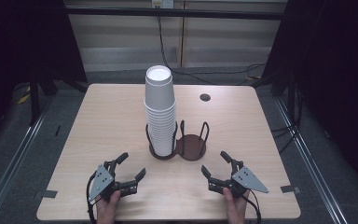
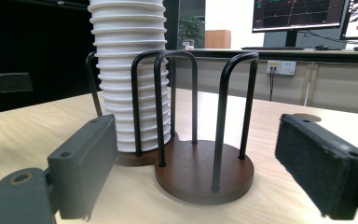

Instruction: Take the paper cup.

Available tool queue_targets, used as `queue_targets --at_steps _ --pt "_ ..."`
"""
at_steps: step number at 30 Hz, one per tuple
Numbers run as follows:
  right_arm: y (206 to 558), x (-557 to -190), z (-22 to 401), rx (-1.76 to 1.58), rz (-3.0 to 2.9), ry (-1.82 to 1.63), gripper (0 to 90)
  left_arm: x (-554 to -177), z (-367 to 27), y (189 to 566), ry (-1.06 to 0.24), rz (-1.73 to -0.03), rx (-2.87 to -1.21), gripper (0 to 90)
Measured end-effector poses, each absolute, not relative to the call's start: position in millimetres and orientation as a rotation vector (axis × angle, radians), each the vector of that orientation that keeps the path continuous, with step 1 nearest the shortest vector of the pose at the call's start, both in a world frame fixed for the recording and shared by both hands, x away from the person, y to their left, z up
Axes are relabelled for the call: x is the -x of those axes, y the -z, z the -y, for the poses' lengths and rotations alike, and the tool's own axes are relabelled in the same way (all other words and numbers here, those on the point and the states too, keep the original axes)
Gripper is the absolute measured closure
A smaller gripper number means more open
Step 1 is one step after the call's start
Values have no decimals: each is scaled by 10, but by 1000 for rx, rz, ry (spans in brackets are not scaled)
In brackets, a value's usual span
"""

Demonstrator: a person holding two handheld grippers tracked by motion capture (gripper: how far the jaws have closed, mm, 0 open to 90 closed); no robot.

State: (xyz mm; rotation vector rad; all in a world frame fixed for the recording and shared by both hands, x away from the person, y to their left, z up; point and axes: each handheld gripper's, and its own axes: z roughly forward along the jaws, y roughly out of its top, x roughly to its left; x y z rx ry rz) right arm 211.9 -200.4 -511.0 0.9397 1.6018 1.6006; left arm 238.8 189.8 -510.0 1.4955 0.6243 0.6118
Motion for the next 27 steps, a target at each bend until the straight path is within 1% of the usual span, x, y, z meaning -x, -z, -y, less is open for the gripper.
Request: queue_targets --at_steps 18,22,27 --pt "5051 -2167 1936 -964 -1719 -1577 127 -2390 -1896 5099 -609 -624 -1494 156" --pt "4946 -2185 1929 -967 -1718 -1609 130 -2390 -1895 5099 -608 -625 -1493 156" --pt "4678 -2261 1881 -919 -1773 -1660 179 -2390 -1898 5099 -610 -623 -1496 156"
